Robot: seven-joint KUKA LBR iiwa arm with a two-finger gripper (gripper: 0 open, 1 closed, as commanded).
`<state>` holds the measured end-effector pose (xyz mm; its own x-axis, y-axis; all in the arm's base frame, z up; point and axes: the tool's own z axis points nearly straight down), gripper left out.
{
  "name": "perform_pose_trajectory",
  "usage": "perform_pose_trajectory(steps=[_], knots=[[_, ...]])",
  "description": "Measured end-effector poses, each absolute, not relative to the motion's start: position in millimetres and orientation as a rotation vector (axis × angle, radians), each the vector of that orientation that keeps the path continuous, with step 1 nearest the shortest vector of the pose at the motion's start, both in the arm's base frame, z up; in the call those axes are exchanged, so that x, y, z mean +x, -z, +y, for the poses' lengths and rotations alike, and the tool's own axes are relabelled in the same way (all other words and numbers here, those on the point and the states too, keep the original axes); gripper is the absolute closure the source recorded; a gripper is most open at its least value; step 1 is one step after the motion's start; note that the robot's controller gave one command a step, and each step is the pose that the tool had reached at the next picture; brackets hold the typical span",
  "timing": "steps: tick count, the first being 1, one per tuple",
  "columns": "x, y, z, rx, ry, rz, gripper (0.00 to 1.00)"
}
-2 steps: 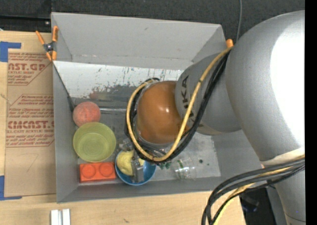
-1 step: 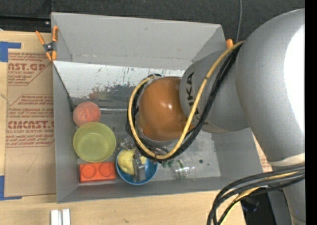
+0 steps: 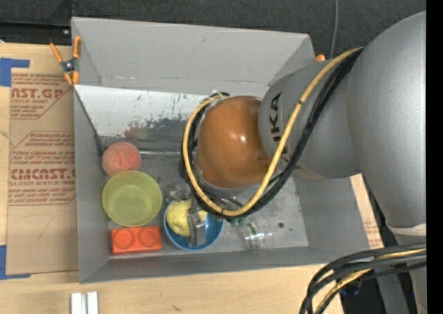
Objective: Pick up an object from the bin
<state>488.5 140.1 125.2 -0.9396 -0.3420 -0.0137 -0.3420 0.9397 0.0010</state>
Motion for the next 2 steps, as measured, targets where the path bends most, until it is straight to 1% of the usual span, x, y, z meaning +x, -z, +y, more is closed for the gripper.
perform_pose_trajectory(steps=[2], knots=[[487.8, -134.2, 140.3, -0.544, -0.005, 3.085, 1.0]])
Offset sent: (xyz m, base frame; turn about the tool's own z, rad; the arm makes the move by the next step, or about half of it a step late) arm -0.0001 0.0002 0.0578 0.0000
